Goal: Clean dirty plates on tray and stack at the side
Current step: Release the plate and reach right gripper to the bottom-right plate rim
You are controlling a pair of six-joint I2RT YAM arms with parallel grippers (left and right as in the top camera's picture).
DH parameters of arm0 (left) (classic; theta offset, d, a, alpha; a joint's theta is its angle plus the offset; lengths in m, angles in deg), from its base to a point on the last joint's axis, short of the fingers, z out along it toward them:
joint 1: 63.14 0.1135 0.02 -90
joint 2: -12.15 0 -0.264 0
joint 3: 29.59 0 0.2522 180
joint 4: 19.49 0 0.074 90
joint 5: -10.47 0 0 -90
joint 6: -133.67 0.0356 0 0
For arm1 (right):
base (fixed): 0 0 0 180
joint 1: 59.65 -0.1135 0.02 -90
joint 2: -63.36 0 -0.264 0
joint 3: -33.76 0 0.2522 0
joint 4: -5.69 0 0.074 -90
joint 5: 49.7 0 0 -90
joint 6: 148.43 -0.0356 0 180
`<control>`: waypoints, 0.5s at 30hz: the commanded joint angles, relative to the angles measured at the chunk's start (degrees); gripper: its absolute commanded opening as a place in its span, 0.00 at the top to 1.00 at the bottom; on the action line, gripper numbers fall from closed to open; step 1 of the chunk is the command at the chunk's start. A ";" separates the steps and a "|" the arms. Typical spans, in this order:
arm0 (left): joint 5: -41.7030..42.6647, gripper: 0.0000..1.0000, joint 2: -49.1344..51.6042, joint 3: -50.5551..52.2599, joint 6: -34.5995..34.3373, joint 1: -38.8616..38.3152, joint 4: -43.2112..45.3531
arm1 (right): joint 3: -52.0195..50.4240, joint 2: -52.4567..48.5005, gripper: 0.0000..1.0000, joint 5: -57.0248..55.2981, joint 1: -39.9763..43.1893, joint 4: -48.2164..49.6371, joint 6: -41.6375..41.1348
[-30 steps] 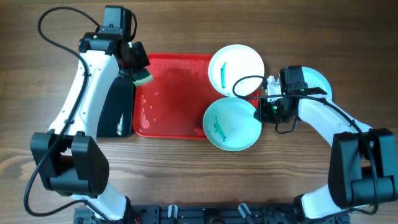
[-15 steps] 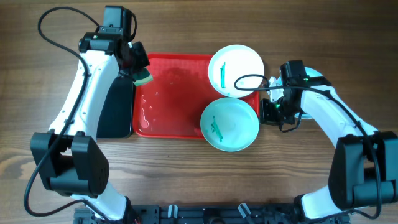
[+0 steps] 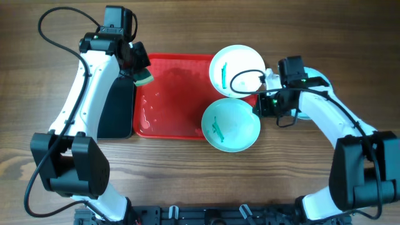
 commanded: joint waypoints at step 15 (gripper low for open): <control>0.70 0.96 0.55 0.28 -0.33 -0.28 0.13 | -0.87 -3.30 0.61 -2.49 -2.95 8.90 4.81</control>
